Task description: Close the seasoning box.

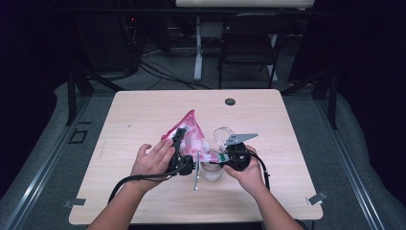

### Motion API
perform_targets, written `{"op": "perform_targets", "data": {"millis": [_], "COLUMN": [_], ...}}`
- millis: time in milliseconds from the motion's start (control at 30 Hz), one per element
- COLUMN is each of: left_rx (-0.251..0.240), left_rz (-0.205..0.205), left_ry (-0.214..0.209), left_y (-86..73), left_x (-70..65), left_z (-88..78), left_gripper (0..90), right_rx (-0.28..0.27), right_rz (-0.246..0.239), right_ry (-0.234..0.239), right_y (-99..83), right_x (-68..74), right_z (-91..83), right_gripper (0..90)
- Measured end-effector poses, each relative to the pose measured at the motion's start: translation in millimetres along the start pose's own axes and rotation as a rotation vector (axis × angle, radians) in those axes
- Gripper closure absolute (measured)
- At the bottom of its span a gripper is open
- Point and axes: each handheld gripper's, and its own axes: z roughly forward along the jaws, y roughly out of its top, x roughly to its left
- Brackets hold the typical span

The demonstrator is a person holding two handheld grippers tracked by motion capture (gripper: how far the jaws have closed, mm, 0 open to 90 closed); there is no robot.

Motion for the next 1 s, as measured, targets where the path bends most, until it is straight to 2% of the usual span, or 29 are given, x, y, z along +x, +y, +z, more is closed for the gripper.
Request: {"op": "perform_targets", "data": {"millis": [267,1000], "left_rx": [-0.016,-0.016], "left_rz": [-0.001,-0.011], "left_ry": [0.007,0.010], "left_y": [-1.3,-2.3], "left_x": [-0.3,1.2], "left_z": [0.9,0.2], "left_gripper": [64.6,64.6], "right_rx": [-0.003,-0.007], "right_rz": [0.001,-0.006], "right_ry": [0.001,0.005], "right_y": [-0.1,0.3], "right_x": [0.2,0.9], "right_z": [1.0,1.7], "right_gripper": [90.0,90.0]}}
